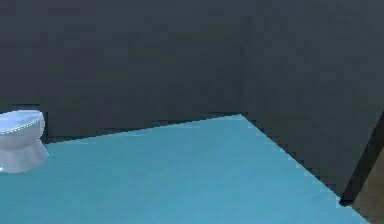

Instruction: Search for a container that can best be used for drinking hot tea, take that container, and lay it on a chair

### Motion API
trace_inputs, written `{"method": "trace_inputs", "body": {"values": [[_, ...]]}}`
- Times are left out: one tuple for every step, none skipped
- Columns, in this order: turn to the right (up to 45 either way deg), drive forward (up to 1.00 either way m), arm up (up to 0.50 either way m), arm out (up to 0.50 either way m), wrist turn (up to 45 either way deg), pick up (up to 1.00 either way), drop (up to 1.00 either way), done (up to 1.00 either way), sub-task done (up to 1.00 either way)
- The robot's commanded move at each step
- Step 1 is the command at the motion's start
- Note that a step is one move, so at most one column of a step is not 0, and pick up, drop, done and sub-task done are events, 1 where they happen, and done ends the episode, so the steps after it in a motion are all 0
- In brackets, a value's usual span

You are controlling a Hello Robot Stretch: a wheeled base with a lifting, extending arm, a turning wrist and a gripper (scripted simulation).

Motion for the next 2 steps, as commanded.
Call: {"method": "trace_inputs", "body": {"values": [[30.0, 0.0, 0.0, 0.0, 0.0, 0.0, 0.0, 0.0, 0.0], [0.0, 0.15, 0.0, 0.0, 0.0, 0.0, 0.0, 0.0, 0.0]]}}
